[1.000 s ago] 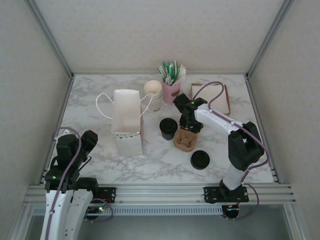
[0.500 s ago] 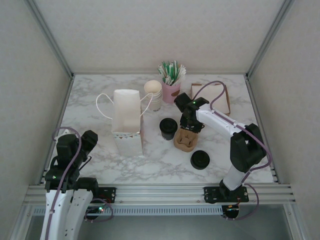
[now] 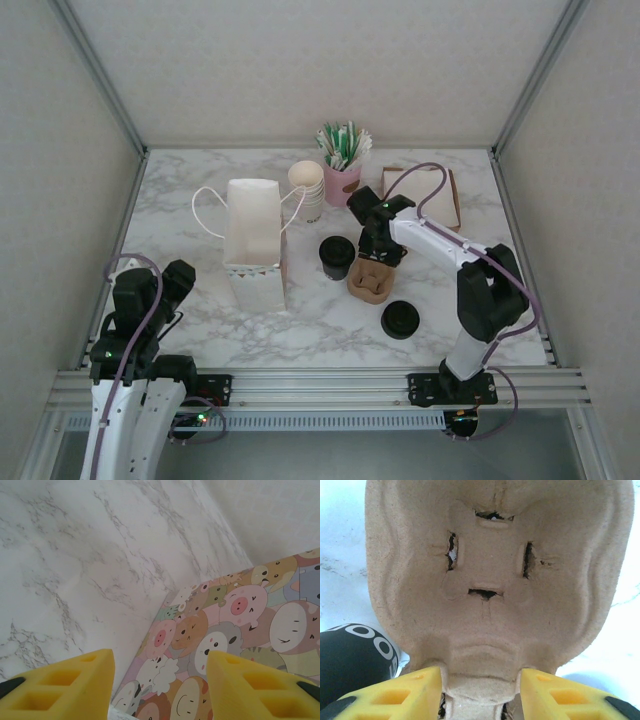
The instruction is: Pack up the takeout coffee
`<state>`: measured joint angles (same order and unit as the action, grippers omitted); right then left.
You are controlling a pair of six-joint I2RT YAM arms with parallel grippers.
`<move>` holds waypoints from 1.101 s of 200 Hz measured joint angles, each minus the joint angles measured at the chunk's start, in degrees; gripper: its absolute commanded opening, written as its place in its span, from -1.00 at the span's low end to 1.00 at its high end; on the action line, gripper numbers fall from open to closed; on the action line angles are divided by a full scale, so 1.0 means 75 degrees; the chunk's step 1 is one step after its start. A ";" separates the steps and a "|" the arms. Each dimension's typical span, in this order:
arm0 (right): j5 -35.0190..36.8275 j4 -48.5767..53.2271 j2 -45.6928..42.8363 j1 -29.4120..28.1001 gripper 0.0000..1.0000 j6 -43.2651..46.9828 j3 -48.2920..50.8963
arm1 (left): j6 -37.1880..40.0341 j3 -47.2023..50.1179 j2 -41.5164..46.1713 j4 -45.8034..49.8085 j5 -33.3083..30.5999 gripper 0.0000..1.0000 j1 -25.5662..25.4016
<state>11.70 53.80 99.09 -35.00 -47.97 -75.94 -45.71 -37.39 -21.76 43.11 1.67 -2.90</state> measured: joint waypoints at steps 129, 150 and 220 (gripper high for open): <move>-0.0055 -0.0070 -0.0015 0.0000 -0.27 0.0114 0.0050 | -0.0029 0.0009 0.0000 -0.0006 0.0000 0.02 0.0000; -0.0117 -0.0073 -0.0070 0.0000 -0.28 0.0114 0.0050 | -0.0029 0.0050 -0.0006 -0.0020 0.0000 0.02 0.0003; -0.0189 -0.0058 -0.0734 0.0006 -0.29 0.0315 0.0055 | -0.0128 0.0702 -0.0542 -0.0458 0.0000 0.01 0.0000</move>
<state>10.28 53.36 93.58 -34.96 -45.60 -75.53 -46.68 -32.12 -25.82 39.68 1.67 -2.90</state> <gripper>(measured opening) 0.360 0.509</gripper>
